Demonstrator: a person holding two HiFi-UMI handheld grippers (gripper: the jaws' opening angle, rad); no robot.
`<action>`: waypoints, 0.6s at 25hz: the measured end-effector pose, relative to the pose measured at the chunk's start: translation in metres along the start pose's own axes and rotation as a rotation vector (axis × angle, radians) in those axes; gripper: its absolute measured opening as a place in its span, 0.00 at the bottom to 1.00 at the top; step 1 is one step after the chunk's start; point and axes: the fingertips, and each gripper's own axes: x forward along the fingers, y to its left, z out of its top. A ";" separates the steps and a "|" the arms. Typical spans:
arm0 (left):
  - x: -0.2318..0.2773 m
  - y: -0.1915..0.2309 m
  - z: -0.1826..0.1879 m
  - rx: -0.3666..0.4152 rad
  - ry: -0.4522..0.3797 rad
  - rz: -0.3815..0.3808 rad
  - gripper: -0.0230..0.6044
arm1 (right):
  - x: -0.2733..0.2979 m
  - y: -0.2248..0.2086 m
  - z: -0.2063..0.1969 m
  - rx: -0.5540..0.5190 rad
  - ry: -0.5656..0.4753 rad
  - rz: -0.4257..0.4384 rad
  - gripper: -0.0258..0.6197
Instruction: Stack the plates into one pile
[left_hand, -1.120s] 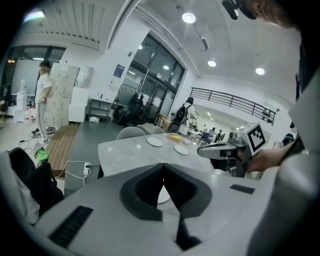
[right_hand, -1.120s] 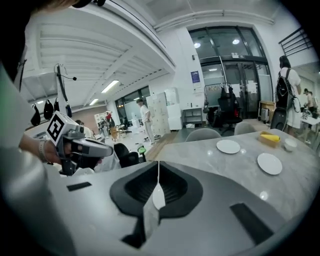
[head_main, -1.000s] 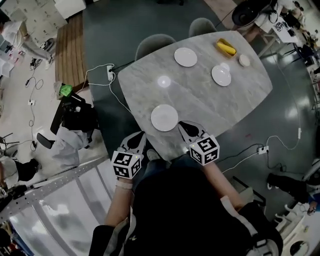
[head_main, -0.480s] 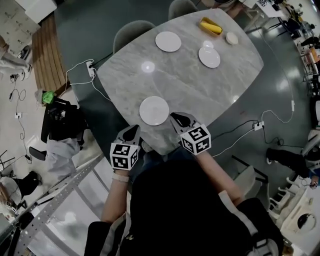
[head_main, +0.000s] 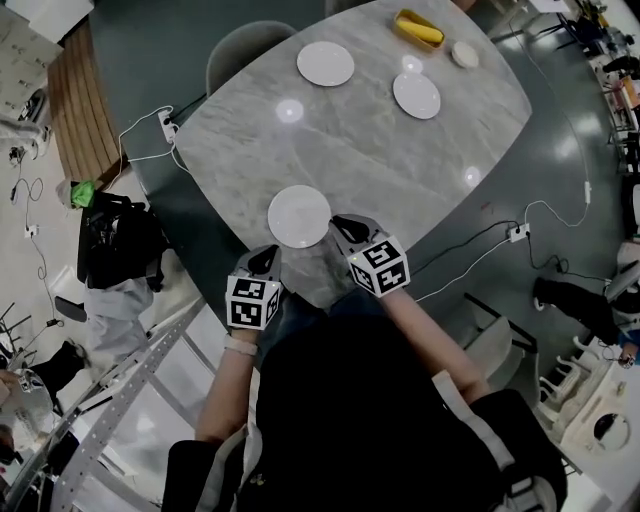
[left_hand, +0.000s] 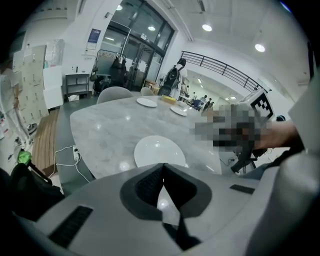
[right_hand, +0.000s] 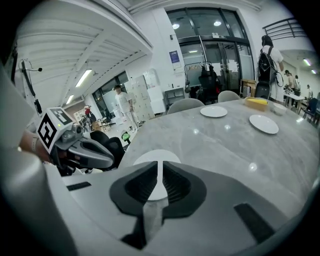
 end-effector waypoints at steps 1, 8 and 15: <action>0.005 0.001 -0.001 0.001 0.010 0.001 0.05 | 0.004 -0.003 -0.003 0.007 0.008 -0.001 0.07; 0.030 0.002 -0.012 0.006 0.071 -0.015 0.05 | 0.031 -0.017 -0.024 0.051 0.062 -0.007 0.18; 0.050 0.003 -0.022 0.024 0.121 -0.035 0.05 | 0.047 -0.034 -0.034 0.154 0.079 -0.022 0.24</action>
